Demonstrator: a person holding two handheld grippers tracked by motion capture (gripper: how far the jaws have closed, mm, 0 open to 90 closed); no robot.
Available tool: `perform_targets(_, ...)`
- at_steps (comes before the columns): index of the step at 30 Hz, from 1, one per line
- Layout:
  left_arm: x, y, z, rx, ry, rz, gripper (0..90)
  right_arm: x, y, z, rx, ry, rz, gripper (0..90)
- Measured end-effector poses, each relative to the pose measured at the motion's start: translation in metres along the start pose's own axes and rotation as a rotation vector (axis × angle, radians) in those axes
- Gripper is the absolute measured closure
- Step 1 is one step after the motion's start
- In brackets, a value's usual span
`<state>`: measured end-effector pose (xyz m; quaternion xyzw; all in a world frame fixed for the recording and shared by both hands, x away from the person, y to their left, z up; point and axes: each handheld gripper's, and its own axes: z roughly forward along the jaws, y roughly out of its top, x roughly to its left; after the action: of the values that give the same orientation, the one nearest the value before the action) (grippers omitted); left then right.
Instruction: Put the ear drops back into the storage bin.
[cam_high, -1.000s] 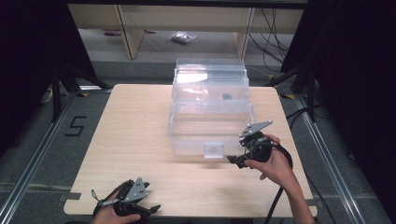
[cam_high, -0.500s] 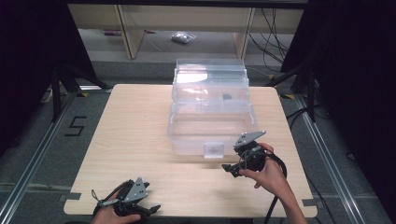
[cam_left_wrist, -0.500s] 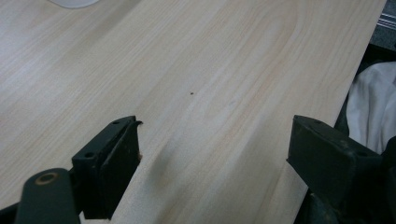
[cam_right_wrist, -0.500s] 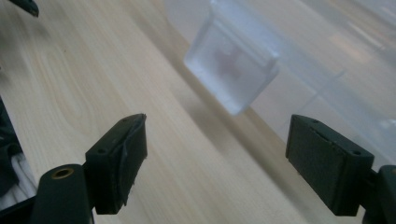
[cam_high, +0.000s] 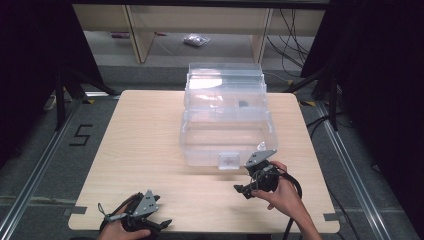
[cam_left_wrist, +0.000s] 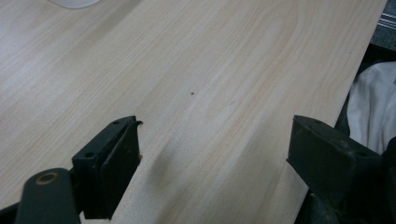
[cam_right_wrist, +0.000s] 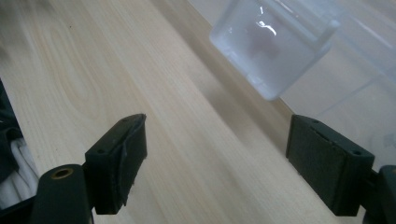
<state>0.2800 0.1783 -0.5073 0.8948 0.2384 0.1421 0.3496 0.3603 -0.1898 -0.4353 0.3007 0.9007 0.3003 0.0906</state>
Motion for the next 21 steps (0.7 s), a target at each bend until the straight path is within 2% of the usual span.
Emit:
perform_targets(2, 0.000, 0.000, 0.000, 0.000, 0.000, 0.000, 16.4, 0.002, -0.002, 0.002, 0.002, -0.002, 0.010, 21.4)
perform_targets(3, 0.000, 0.000, 0.000, 0.000, 0.000, 0.000, 16.4, 0.002, -0.001, 0.001, 0.016, -0.006, -0.006, 21.4)
perform_targets(5, 0.000, 0.000, 0.000, 0.000, 0.002, 0.001, 16.4, 0.002, -0.003, 0.003, -0.005, 0.003, -0.015, 21.3)
perform_targets(6, 0.000, 0.000, 0.000, -0.001, 0.002, 0.000, 16.4, 0.002, -0.003, 0.002, 0.018, 0.012, -0.001, 21.3)
perform_targets(7, 0.000, 0.000, 0.000, -0.001, 0.002, 0.001, 16.4, 0.001, -0.004, 0.004, 0.010, 0.016, -0.021, 21.3)
perform_targets(8, 0.000, 0.000, 0.000, 0.000, 0.002, 0.001, 16.4, 0.002, -0.005, 0.005, 0.007, 0.003, -0.019, 21.3)
perform_targets(9, 0.000, 0.000, 0.000, 0.000, 0.002, 0.001, 16.4, 0.004, -0.006, 0.005, 0.030, 0.003, 0.005, 21.3)
perform_targets(10, 0.000, 0.000, 0.000, -0.001, 0.002, 0.001, 16.4, 0.004, -0.007, 0.007, 0.007, 0.012, -0.011, 21.3)
perform_targets(11, 0.000, 0.000, 0.000, 0.000, 0.001, 0.000, 16.4, 0.005, -0.008, 0.007, 0.021, 0.015, -0.010, 21.3)
perform_targets(13, 0.000, 0.000, 0.000, 0.000, 0.002, 0.001, 16.4, 0.007, -0.010, 0.007, 0.029, 0.011, 0.021, 21.3)
perform_targets(14, 0.000, 0.000, 0.000, 0.000, 0.002, 0.001, 16.4, 0.007, -0.011, 0.008, 0.026, 0.022, 0.000, 21.3)
perform_targets(15, 0.000, 0.000, 0.000, 0.000, 0.002, 0.001, 16.4, 0.008, -0.012, 0.011, 0.014, 0.011, 0.011, 21.3)
perform_targets(16, 0.000, 0.000, 0.000, 0.000, 0.002, 0.001, 16.4, 0.007, -0.014, 0.013, 0.013, 0.030, -0.019, 21.2)
perform_targets(17, 0.000, 0.000, 0.000, 0.001, 0.001, 0.002, 16.4, 0.009, -0.015, 0.012, 0.033, 0.024, 0.001, 21.2)
perform_targets(18, 0.000, 0.000, 0.000, 0.001, 0.002, 0.002, 16.4, 0.009, -0.016, 0.014, 0.023, 0.027, -0.017, 21.1)
perform_targets(20, 0.000, 0.000, 0.000, 0.000, 0.002, 0.001, 16.4, 0.011, -0.017, 0.015, 0.023, 0.024, -0.005, 21.1)
perform_targets(21, 0.000, 0.000, 0.000, 0.000, 0.003, 0.002, 16.4, 0.010, -0.018, 0.016, 0.031, 0.021, -0.014, 21.0)
